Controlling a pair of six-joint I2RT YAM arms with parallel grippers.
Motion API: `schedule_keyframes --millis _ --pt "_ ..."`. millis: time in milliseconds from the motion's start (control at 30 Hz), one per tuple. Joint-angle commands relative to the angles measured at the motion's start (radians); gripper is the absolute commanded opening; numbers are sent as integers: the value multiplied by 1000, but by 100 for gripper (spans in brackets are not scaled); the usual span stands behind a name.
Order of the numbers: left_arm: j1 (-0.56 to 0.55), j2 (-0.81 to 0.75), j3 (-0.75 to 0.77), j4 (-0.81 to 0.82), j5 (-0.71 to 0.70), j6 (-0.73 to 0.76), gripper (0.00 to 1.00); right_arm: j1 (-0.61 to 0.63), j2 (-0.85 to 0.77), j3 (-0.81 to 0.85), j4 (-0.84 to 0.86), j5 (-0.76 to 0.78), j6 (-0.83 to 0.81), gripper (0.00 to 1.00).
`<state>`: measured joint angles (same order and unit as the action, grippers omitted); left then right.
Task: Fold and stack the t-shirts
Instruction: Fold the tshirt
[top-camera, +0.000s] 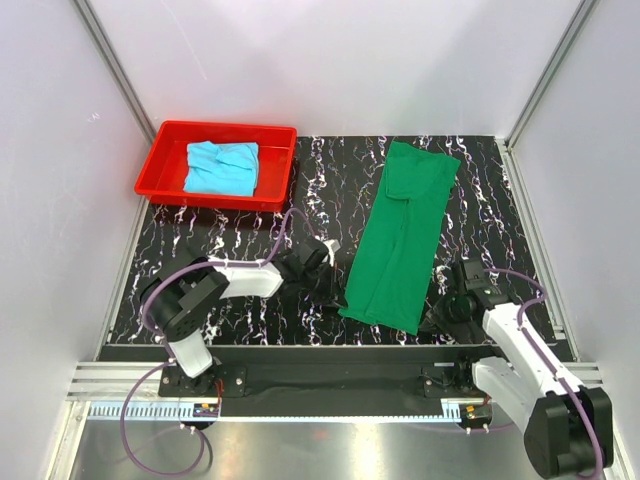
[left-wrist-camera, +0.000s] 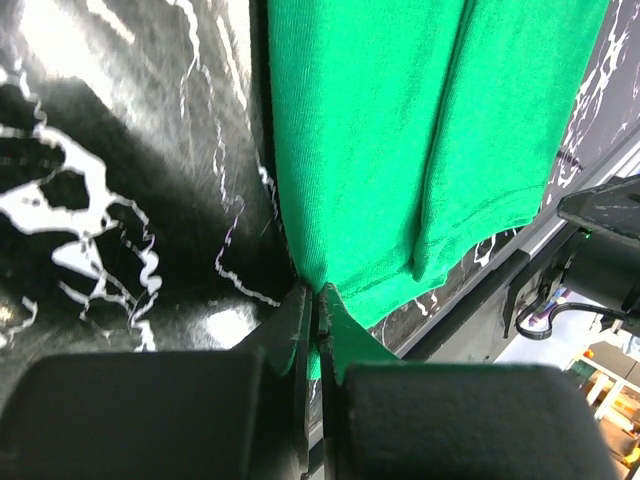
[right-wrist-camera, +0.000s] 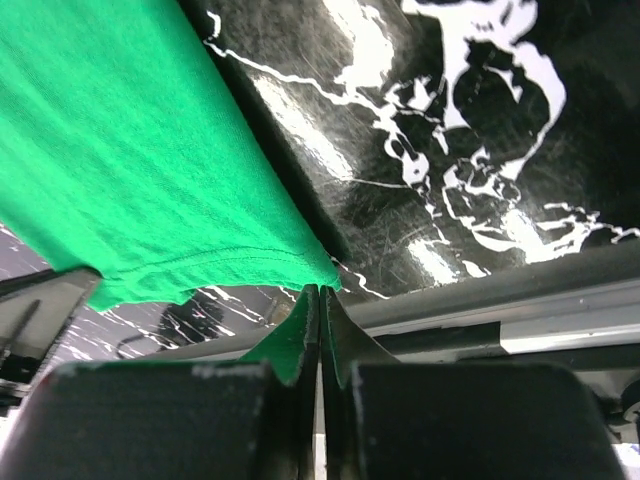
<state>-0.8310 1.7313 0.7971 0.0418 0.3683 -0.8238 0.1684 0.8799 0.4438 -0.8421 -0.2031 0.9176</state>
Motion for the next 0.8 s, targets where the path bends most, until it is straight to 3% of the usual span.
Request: schedule_keyframes --millis 0,133,233,300,567,767 --pt "-8 -18 -50 -71 -51 12 0 5 -36 -13 -32 2 69 0" --pt "-10 -39 -78 -45 -39 -3 0 5 -50 -17 -9 -18 41 0" --pt "-10 -41 -73 -46 -29 -5 1 5 -1 -8 8 -45 0 34" --pt "-11 -44 -62 -43 -28 -6 3 5 51 2 15 -50 -26 42" --pt "-20 -45 -41 -45 -31 -8 6 5 183 45 52 -51 -51 45" --pt "-26 -49 -48 -45 -29 -12 6 8 192 62 75 -56 -49 46"
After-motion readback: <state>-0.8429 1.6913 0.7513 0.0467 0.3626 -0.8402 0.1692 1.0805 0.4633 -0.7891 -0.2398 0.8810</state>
